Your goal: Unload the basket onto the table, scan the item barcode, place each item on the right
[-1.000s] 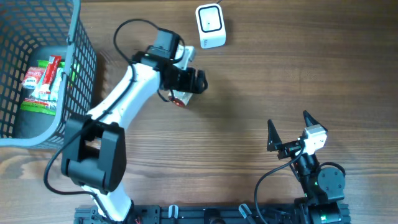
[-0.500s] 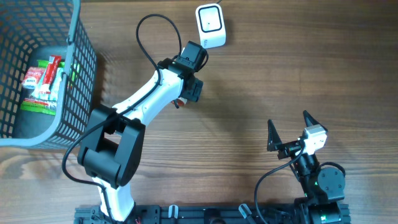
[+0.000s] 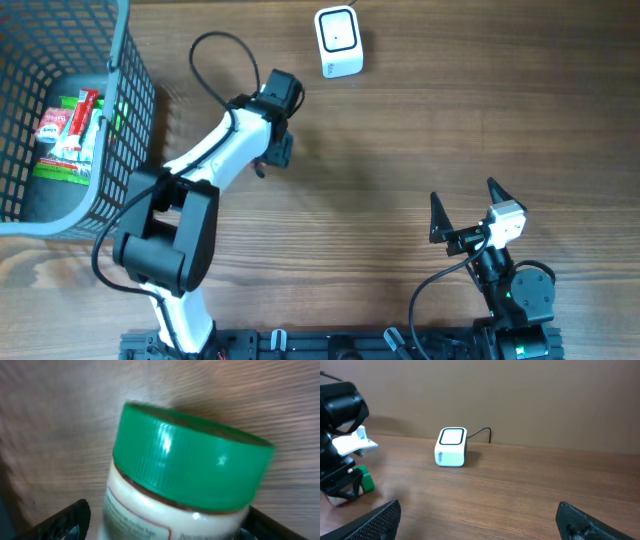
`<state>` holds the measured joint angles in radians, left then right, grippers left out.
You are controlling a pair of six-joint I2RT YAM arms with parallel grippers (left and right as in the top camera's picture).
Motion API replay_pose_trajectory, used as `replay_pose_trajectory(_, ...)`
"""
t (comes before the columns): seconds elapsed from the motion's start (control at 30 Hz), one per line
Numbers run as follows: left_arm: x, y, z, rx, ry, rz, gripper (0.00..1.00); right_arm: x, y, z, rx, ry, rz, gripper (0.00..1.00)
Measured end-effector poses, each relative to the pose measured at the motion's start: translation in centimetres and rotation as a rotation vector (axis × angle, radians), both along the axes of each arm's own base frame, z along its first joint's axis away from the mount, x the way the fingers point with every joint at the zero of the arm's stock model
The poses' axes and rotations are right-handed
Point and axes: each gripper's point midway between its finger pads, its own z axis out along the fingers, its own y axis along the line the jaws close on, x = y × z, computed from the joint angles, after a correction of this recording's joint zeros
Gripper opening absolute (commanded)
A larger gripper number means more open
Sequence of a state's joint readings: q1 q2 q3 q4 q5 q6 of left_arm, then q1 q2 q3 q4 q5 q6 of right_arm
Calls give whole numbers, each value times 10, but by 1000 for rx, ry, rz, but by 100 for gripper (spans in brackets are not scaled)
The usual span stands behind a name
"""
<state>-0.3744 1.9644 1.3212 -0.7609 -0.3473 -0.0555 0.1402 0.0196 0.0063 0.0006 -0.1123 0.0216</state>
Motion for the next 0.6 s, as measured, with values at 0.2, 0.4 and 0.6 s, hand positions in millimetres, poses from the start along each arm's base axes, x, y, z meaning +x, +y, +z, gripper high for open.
replay_pose_trajectory(0.2, -2, 14, -12, -10, 3, 41, 69, 0, 0, 0, 0, 0, 0, 100)
replay_pose_trajectory(0.4, -7, -7, -15, -168, 60, 28, 67, 0, 0, 0, 0, 0, 0, 100)
replay_pose_trajectory(0.6, -14, -42, -6, -585, 181, 64, 65, 0, 0, 0, 0, 0, 0, 100)
